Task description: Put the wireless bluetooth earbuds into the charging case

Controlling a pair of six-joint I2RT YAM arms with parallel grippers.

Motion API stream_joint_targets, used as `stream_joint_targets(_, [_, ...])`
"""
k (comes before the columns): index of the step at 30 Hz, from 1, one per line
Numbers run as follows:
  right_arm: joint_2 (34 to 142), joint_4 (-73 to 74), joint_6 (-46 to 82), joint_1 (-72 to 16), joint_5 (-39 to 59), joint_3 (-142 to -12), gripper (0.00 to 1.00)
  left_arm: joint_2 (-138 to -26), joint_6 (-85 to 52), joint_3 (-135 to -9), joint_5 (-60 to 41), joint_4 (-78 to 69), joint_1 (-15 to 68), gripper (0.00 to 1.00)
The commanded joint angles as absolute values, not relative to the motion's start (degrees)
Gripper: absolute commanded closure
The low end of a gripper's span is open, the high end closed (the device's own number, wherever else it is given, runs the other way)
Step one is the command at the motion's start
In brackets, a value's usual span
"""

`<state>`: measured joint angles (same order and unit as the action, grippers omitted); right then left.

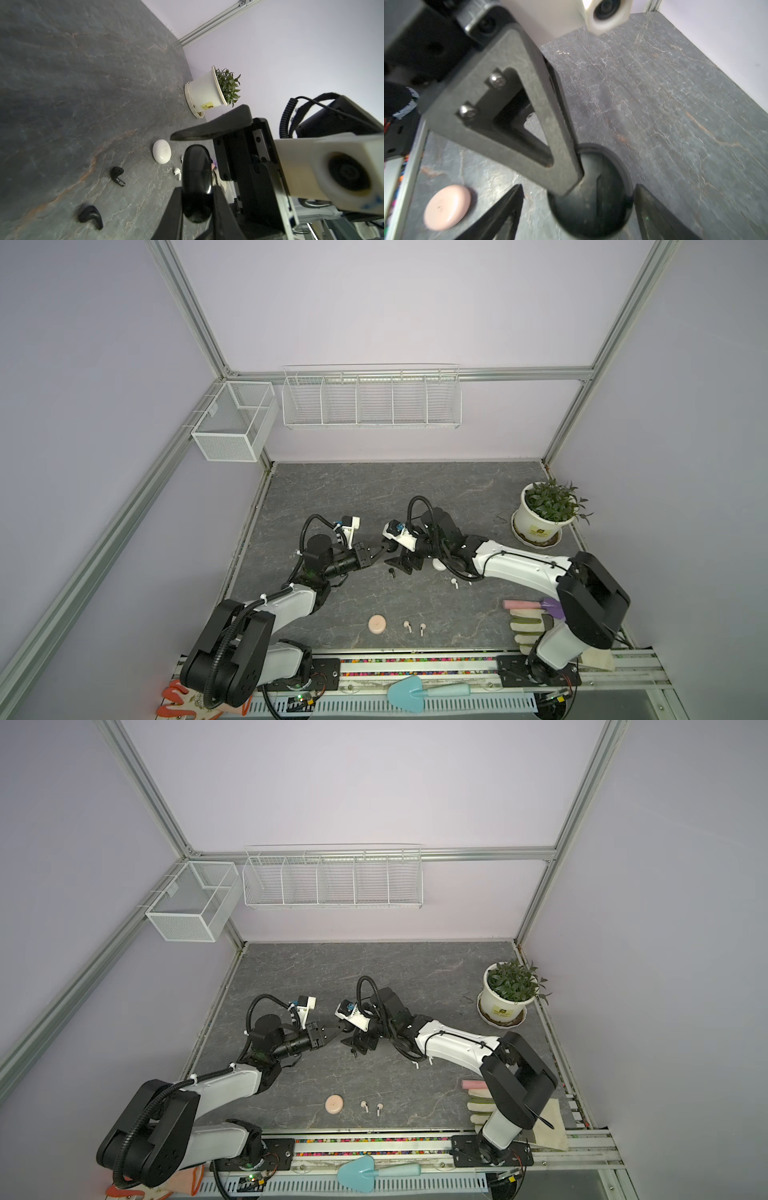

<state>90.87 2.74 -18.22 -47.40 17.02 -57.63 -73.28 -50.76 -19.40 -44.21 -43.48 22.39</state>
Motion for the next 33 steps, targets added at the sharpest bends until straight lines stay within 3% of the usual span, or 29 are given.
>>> stream_joint_targets(1, [83.67, -5.67, -18.02, -47.46, 17.72, -56.05, 0.14, -71.24, -45.63, -17.93, -38.56, -46.77, 23.81, 1.00])
stream_joint_targets(8, [74.21, -8.02, -18.46, -45.38, 19.97, -53.08, 0.18, -71.45, -41.05, -13.44, -36.30, -61.19, 24.67, 1.00])
stream_joint_targets(17, [80.41, -4.81, -23.80, -44.12, 19.17, -59.00, 0.25, -81.22, -41.65, -13.11, -43.11, -81.11, 25.27, 1.00])
stream_joint_targets(33, [84.51, -1.69, -21.17, -44.07, 15.74, -63.32, 0.36, -81.87, -42.15, -12.74, -42.10, -81.08, 25.31, 1.00])
